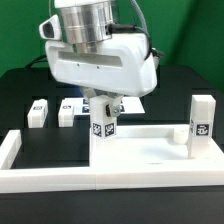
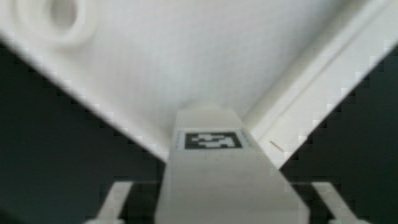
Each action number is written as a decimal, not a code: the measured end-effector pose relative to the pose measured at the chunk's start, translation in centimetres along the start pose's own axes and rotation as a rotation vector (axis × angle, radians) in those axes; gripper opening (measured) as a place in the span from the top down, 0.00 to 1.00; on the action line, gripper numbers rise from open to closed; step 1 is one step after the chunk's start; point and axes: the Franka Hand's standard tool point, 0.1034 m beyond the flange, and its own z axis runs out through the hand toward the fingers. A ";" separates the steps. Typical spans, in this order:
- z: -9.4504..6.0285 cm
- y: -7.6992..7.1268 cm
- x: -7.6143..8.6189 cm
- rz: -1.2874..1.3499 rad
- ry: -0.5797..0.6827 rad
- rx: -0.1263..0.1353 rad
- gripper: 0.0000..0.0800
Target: Assemble desk
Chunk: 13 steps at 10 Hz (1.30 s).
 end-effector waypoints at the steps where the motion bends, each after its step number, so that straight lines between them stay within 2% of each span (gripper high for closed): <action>1: -0.2 -0.3 0.2 0.177 -0.032 0.028 0.63; 2: -0.3 -0.2 0.5 0.282 -0.056 0.049 0.63; 5: 0.0 -0.2 0.2 0.387 -0.057 0.042 0.63; 6: 0.0 -0.3 0.2 0.380 -0.057 0.042 0.52; 7: 0.0 -0.2 0.2 0.291 -0.052 0.041 0.52; 8: 0.1 -0.1 0.2 0.125 -0.043 0.038 0.28; 9: 0.1 -0.1 0.2 0.014 -0.040 0.040 0.21; 10: 0.2 -0.1 0.3 -0.117 -0.032 0.045 0.21; 13: 0.2 -0.1 0.4 -0.290 -0.027 0.047 0.19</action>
Offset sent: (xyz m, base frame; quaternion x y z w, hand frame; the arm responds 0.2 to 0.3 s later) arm -0.0058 -0.0027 -0.0024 -0.0118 0.0253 0.1484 0.9885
